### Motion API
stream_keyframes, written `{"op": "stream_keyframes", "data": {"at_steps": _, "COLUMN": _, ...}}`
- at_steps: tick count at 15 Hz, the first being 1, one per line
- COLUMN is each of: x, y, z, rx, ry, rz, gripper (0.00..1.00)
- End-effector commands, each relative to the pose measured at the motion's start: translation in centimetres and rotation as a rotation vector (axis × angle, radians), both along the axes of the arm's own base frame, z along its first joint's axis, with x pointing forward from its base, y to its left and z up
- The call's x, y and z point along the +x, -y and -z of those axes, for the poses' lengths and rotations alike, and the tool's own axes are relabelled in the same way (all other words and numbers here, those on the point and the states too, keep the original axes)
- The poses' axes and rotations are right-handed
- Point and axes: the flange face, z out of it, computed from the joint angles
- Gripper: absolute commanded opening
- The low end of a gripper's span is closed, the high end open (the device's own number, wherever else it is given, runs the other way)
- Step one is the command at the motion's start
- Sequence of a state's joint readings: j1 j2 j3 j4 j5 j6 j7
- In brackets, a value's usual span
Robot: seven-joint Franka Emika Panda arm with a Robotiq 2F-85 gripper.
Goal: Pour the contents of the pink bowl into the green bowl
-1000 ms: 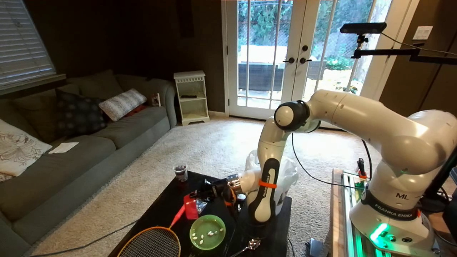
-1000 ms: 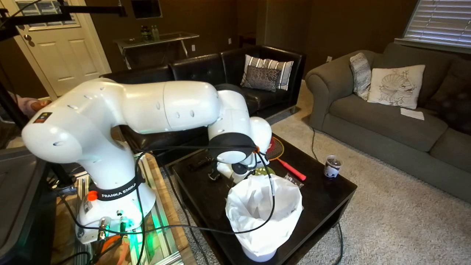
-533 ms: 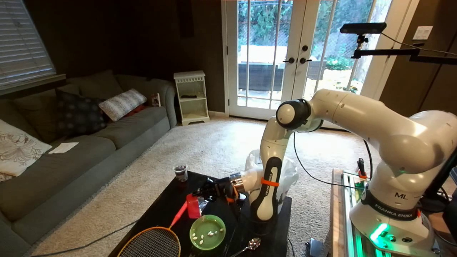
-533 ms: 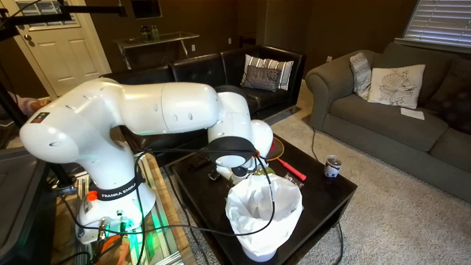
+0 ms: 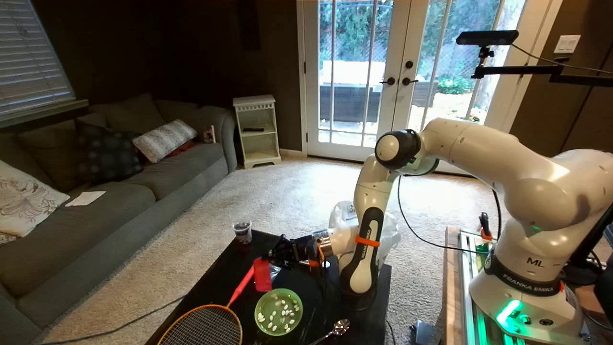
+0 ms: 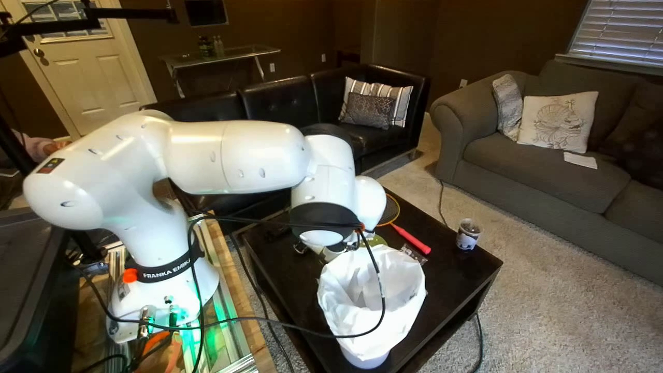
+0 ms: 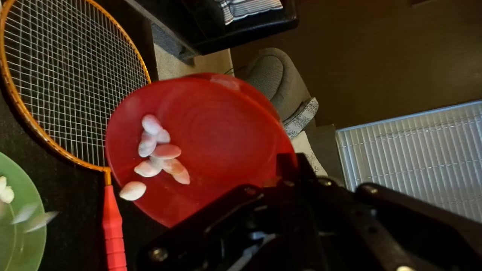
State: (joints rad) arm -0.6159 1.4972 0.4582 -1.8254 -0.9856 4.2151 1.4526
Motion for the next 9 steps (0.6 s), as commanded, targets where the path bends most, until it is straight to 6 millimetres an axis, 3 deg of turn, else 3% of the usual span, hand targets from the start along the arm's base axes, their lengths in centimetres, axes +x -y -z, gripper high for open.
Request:
{"op": "stream_keyframes", "data": {"at_steps": 1, "x": -0.7, "y": 0.2, "z": -1.0, "rx": 0.066, "ry": 0.017, "rz": -0.004, "gripper": 0.01}}
{"op": "stream_keyframes", "data": {"at_steps": 9, "x": -0.4, "y": 0.9, "z": -2.9, "rx": 0.144, "ry": 0.034, "rz": 0.024, "gripper": 0.01}}
